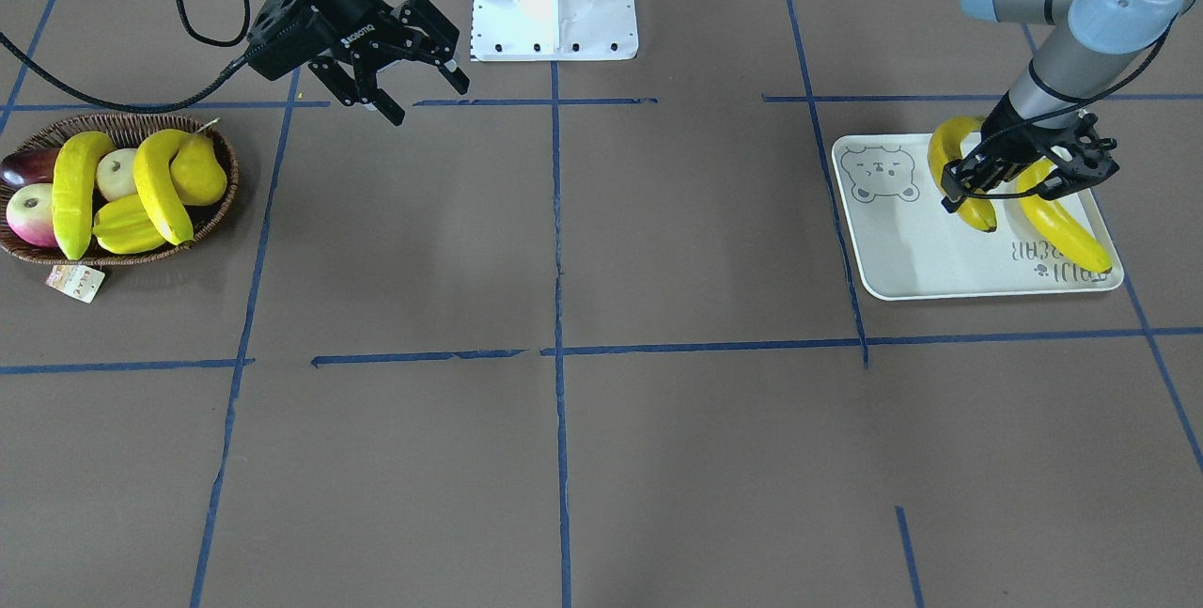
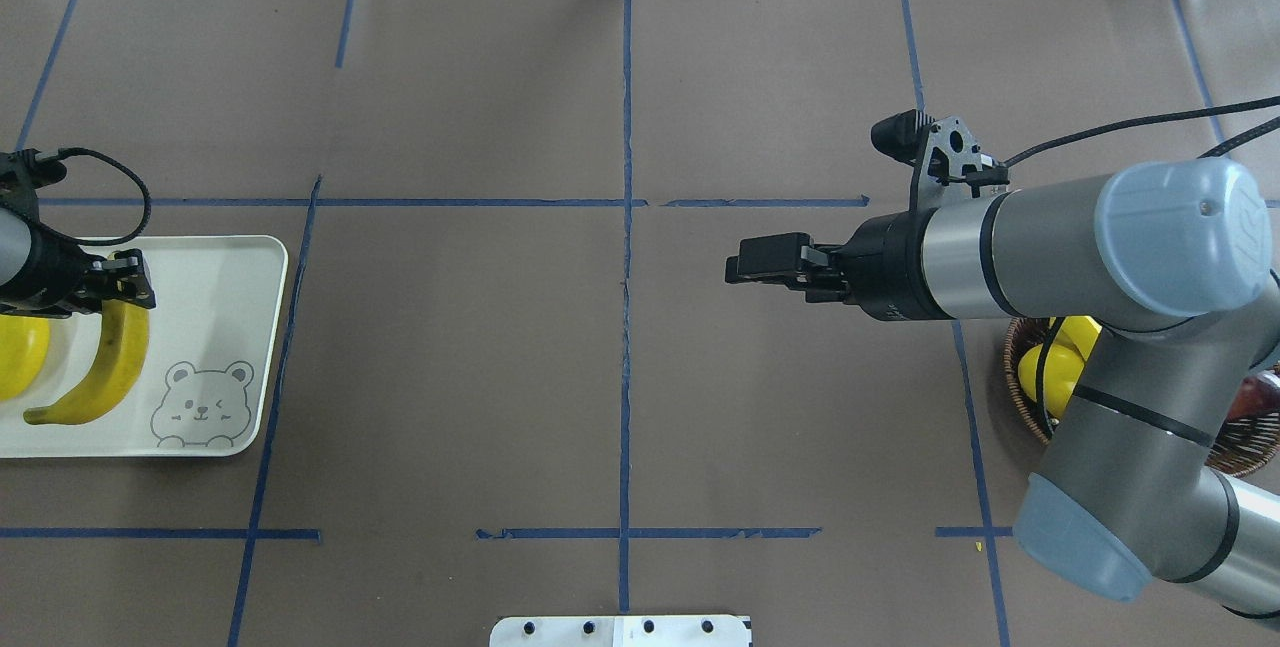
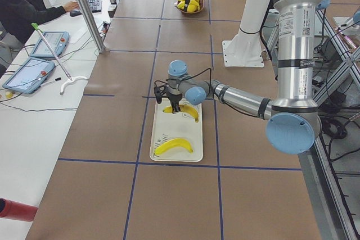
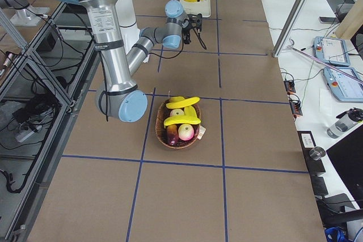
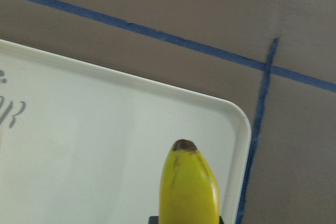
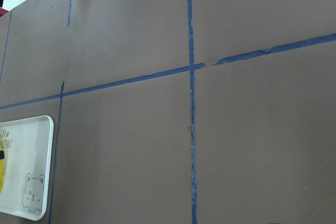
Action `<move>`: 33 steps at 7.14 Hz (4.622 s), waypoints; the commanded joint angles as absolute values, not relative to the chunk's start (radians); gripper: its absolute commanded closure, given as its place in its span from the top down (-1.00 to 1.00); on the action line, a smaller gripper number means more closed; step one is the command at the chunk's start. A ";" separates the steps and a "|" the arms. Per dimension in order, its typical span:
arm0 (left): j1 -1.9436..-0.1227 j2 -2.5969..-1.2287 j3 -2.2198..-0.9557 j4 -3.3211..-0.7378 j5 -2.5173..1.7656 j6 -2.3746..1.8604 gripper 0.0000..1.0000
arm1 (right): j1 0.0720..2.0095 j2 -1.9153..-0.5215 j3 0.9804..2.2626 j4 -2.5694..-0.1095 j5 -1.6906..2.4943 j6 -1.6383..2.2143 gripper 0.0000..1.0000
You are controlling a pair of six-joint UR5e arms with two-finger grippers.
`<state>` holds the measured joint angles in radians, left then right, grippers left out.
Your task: Transfer all bananas from basket to plate
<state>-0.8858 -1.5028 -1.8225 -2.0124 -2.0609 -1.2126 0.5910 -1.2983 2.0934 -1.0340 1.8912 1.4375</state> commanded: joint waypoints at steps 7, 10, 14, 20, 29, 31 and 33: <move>-0.897 -1.497 -1.736 -2.022 -1.968 -1.035 0.98 | 0.592 -1.299 2.089 -1.043 1.885 1.440 1.00; -0.928 -1.503 -1.805 -2.007 -1.993 -1.012 0.99 | 0.642 -1.301 2.097 -1.106 1.899 1.437 1.00; -0.986 -1.671 -2.005 -1.769 -2.141 -1.140 0.99 | 0.756 -1.596 2.196 -1.198 1.948 1.141 1.00; -0.850 -1.769 -2.028 -1.763 -2.099 -1.339 0.99 | 0.851 -1.799 2.056 -1.014 2.071 0.945 1.00; -0.798 -1.773 -2.028 -1.764 -2.046 -1.381 0.99 | 0.815 -1.830 1.977 -1.020 2.120 0.946 0.82; -0.796 -1.772 -2.025 -1.764 -2.045 -1.381 0.99 | 0.805 -1.829 1.979 -1.014 2.120 0.946 0.52; -0.796 -1.772 -2.025 -1.764 -2.043 -1.381 0.99 | 0.802 -1.830 1.979 -1.014 2.120 0.946 0.06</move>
<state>-0.7964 -1.7719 -2.0252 -1.7641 -2.0440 -1.3806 0.8045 -1.8291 1.9786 -1.0145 2.1200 0.9466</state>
